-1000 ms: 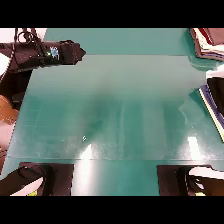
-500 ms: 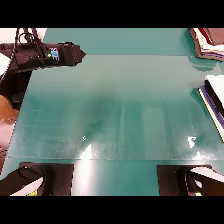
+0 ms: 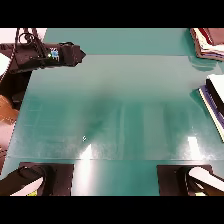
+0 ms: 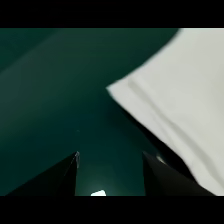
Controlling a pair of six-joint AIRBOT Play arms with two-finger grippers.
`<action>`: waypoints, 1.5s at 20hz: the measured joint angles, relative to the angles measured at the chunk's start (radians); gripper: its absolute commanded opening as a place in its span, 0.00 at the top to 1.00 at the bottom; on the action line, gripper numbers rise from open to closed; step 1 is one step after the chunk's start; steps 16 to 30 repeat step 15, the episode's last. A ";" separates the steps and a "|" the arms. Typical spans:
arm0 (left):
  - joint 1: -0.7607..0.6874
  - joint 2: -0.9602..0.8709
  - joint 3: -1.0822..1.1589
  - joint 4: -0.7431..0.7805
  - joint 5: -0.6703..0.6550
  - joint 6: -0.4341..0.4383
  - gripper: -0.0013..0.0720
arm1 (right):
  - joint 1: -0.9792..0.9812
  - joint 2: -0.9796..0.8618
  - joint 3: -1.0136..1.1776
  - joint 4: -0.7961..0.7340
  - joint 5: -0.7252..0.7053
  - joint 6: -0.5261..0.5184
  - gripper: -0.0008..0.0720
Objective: Fold the shirts.
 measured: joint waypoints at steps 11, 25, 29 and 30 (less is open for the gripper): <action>0.000 0.000 0.000 0.000 -0.006 -0.001 0.95 | 0.657 -0.054 0.029 0.043 -0.163 0.000 0.96; 0.000 0.000 0.000 0.000 -0.006 -0.001 0.95 | 0.705 -0.082 0.029 0.045 -0.167 0.000 0.96; 0.000 0.000 0.000 0.000 -0.006 -0.001 0.95 | 0.705 -0.082 0.029 0.045 -0.167 0.000 0.96; 0.000 0.000 0.000 0.000 -0.006 -0.001 0.95 | 0.705 -0.082 0.029 0.045 -0.167 0.000 0.96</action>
